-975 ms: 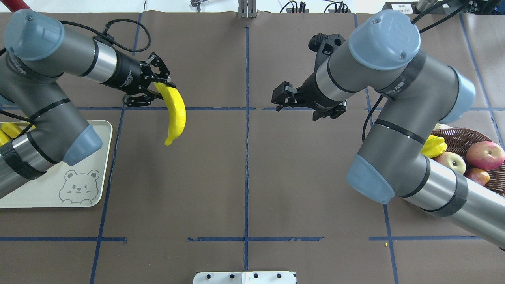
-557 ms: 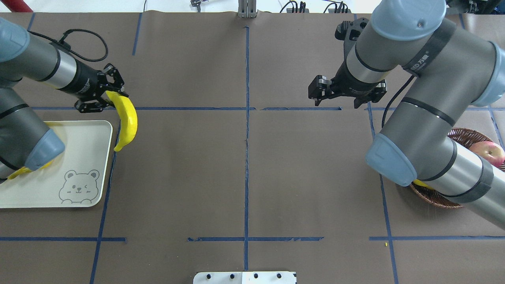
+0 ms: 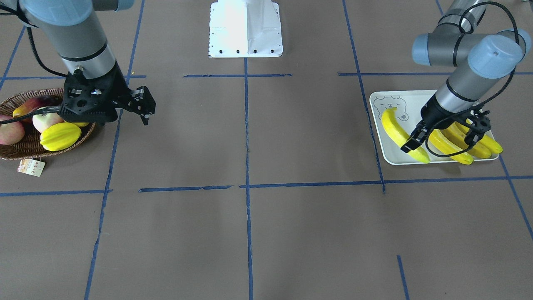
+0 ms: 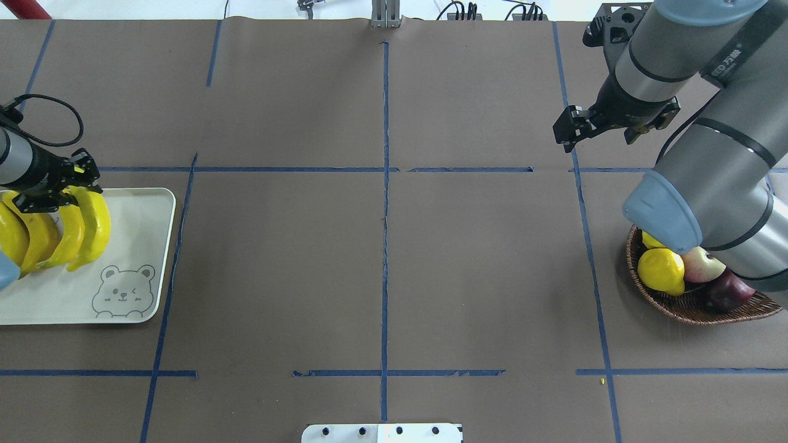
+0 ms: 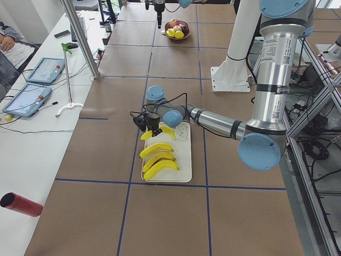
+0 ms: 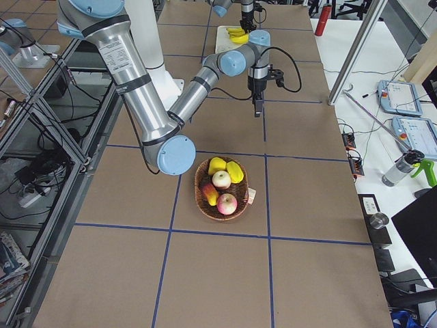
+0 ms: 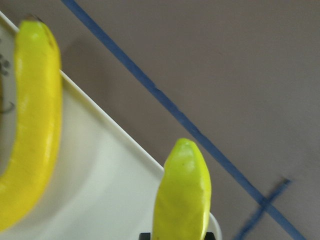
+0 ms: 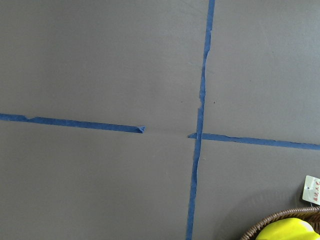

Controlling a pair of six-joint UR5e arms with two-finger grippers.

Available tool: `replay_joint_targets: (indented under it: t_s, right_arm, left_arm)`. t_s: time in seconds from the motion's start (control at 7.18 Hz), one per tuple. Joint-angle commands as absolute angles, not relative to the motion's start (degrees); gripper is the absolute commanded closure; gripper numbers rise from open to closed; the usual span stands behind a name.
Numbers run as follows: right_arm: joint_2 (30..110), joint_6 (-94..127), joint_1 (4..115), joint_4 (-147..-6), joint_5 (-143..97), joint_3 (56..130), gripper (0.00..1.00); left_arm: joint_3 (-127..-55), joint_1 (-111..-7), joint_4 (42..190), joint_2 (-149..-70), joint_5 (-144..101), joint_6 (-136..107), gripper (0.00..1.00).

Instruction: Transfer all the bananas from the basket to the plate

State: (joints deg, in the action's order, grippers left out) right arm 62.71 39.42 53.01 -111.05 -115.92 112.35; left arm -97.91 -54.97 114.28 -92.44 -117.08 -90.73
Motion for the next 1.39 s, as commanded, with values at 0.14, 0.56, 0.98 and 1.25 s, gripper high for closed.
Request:
replay_joint_targets:
  t_s: [0.14, 0.56, 0.98, 1.25]
  right_arm:
    - [63.19, 37.97, 53.44, -110.92, -116.36, 112.41, 0.00]
    - [63.90, 38.06, 53.44, -111.09, -116.80, 113.99, 0.00]
    - [64.07, 37.97, 53.70, -111.09, -116.89, 113.91, 0.00]
    - [64.68, 37.88, 54.75, -111.09, -117.16, 113.91, 0.00]
  left_arm:
    - [-96.42, -54.58, 114.26, -92.37, -113.83, -89.82, 1.00]
    - [-93.27, -54.58, 114.26, -95.35, -113.64, -90.35, 1.00]
    - [-92.46, -54.75, 114.61, -95.45, -113.55, -88.69, 0.01]
    - [-93.51, -56.33, 114.26, -94.49, -114.61, -78.27, 0.01]
